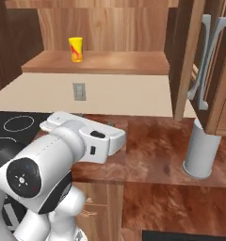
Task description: Open the cabinet directly in front. Then move the beer and the cup to the dining counter with the candle on it.
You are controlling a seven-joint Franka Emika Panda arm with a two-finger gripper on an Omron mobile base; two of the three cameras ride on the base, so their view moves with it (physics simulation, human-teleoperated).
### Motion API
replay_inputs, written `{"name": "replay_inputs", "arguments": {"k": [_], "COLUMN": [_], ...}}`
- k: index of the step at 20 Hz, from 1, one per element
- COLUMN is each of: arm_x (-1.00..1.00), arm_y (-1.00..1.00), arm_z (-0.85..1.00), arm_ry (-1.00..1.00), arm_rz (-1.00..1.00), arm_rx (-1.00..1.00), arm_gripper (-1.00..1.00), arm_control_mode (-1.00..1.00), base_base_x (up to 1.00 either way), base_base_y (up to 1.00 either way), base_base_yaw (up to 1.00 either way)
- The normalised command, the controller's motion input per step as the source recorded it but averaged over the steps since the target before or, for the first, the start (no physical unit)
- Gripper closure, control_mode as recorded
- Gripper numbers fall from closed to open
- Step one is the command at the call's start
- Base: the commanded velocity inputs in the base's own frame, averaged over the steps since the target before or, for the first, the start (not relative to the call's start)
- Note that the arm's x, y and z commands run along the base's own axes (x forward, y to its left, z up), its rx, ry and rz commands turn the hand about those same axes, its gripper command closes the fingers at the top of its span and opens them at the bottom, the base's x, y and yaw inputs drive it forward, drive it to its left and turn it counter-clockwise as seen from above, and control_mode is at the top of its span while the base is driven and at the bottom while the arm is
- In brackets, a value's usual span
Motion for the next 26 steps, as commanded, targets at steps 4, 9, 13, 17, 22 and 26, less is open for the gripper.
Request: {"name": "replay_inputs", "arguments": {"k": [4,9,13,17,22,26], "arm_x": [0.0,0.0,0.0,0.0,0.0,0.0], "arm_y": [0.0,0.0,0.0,0.0,0.0,0.0], "arm_z": [0.0,0.0,0.0,0.0,0.0,0.0], "arm_ry": [0.0,0.0,0.0,0.0,0.0,0.0], "arm_rz": [0.0,0.0,0.0,0.0,0.0,0.0], "arm_rx": [0.0,0.0,0.0,0.0,0.0,0.0], "arm_gripper": [-1.0,-1.0,-1.0,-1.0,-1.0,-1.0], "arm_control_mode": [1.0,1.0,1.0,1.0,1.0,1.0], "base_base_x": [0.12,0.0,-0.09,-0.15,0.0,0.12], "base_base_y": [-0.57,-0.01,0.32,0.48,0.09,0.0], "base_base_yaw": [0.02,0.0,0.15,0.23,0.14,0.0]}}
